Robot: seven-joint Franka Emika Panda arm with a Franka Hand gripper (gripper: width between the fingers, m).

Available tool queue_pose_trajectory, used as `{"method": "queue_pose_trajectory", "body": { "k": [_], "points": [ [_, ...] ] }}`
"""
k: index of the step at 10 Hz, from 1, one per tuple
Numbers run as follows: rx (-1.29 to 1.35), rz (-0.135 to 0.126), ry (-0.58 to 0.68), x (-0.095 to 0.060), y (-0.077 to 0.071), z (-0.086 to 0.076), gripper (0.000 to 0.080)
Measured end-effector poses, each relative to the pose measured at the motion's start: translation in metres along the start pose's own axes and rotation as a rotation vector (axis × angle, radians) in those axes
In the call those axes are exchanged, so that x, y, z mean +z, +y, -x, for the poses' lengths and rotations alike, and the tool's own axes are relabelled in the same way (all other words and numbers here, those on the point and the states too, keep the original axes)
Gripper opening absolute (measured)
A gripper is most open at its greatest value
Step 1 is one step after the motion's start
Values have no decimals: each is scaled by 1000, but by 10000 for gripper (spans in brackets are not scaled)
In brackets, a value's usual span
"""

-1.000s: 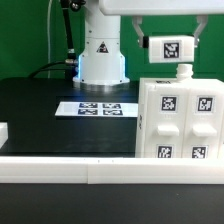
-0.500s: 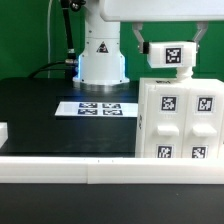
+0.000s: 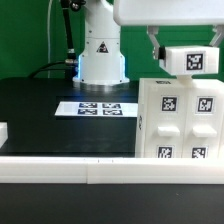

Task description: Assemble cabinet

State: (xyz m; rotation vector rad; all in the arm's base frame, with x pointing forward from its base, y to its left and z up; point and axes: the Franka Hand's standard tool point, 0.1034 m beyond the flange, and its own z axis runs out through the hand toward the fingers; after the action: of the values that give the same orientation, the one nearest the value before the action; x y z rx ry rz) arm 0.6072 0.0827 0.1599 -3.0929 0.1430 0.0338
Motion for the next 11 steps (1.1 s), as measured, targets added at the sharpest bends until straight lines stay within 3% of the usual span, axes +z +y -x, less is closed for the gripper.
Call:
{"method": "queue_pose_trajectory", "body": {
  "k": [11],
  "points": [
    [-1,-5,40,0,-1,-2,560]
  ]
}}
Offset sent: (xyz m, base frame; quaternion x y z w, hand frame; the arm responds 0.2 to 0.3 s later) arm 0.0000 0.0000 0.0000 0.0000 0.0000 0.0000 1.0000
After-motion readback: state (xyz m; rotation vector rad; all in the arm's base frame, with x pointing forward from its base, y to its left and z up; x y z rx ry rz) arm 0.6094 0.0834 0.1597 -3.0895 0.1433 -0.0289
